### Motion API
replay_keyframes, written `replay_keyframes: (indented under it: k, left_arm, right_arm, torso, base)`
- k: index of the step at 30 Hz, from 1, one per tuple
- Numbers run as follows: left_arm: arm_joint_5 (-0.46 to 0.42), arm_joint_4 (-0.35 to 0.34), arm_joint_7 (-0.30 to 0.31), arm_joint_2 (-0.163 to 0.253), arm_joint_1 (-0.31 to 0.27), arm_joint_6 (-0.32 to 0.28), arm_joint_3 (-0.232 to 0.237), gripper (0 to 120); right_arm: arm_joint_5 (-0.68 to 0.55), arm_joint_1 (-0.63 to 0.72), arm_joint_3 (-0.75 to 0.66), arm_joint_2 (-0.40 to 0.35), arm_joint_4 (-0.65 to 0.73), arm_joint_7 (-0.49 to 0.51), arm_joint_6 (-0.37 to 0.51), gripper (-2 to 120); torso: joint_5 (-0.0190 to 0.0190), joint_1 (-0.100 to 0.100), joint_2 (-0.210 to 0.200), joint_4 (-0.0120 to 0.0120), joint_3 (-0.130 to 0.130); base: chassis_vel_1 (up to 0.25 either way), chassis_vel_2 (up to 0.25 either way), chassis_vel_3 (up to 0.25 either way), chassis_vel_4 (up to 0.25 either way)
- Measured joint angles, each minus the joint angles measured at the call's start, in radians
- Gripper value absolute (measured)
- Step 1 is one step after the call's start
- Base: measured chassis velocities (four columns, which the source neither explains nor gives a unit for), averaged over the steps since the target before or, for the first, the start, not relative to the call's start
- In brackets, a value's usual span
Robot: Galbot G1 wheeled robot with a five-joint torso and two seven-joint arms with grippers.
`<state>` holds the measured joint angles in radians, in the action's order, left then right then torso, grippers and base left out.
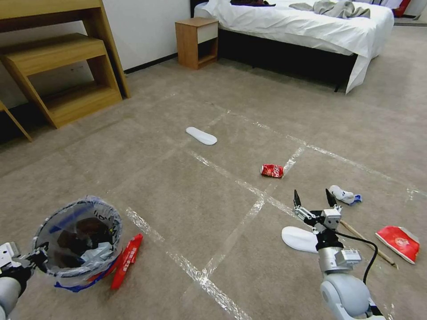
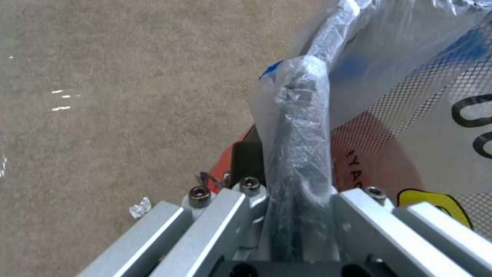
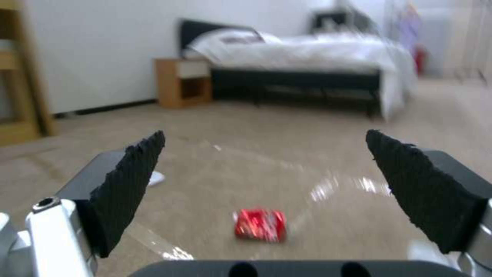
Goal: Pick up the trash bin and place the garbage on the floor into it.
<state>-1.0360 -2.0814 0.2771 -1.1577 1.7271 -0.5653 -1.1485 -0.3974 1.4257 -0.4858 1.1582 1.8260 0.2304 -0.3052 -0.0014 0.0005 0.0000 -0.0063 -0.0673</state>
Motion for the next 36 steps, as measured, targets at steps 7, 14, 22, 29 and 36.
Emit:
replay_keyframes:
  k: [7,14,22,29,36]
  left_arm:
    - [0.003,-0.001,-0.002,-0.006,0.003,0.002,0.002,1]
    - [0.010,0.000,-0.003,-0.007,0.002,0.009,0.011,1]
    - [0.026,0.000,-0.003,-0.019,0.002,0.012,0.026,1]
    - [0.027,-0.007,-0.003,-0.023,0.015,0.013,0.024,1]
    - [0.033,-0.018,-0.003,-0.030,0.036,0.021,0.021,1]
  right_arm:
    - [-0.298,-0.044,0.000,-0.003,-0.019,0.250,0.214,93]
    - [-0.649,-0.147,-0.018,0.036,-0.138,0.490,0.335,90]
    - [-0.774,-0.222,-0.029,0.126,-0.238,0.564,0.350,93]
    - [-0.809,-0.290,-0.034,0.179,-0.340,0.553,0.344,96]
    - [-0.795,-0.380,-0.030,0.229,-0.482,0.491,0.316,96]
  torso:
    - [0.0000,0.000,0.000,0.0000,0.000]
    - [0.0000,0.000,0.000,0.0000,0.000]
    - [0.0000,0.000,0.000,0.0000,0.000]
    - [-0.0002,0.000,0.000,0.0000,0.000]
    - [0.0000,0.000,0.000,0.0002,0.000]
  base:
    - [0.000,0.000,0.000,0.000]
    - [0.000,0.000,0.000,0.000]
    - [0.000,0.000,0.000,0.000]
    - [0.000,0.000,0.000,0.000]
    - [0.000,0.000,0.000,0.000]
